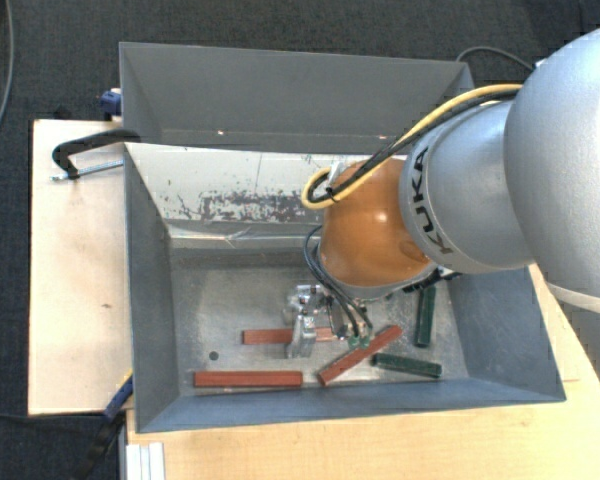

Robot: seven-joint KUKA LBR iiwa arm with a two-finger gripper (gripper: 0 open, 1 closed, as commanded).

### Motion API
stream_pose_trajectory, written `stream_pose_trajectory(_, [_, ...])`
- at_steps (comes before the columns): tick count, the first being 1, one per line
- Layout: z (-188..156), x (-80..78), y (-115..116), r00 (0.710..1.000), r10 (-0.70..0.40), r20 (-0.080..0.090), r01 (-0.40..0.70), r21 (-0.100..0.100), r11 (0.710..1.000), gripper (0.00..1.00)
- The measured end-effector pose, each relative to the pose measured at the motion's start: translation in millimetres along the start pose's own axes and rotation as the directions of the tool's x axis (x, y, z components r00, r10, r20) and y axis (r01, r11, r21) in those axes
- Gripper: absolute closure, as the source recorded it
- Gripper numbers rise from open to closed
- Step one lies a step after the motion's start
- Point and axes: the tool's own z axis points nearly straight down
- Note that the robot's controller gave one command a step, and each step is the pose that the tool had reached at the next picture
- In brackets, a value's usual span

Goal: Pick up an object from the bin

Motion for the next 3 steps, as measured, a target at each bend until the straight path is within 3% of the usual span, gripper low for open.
stream_pose_trajectory(3, [-41, -0.9, 0, 1.0, 0.0, 0.005, 0.0, -0.001, 1.0, 1.0])
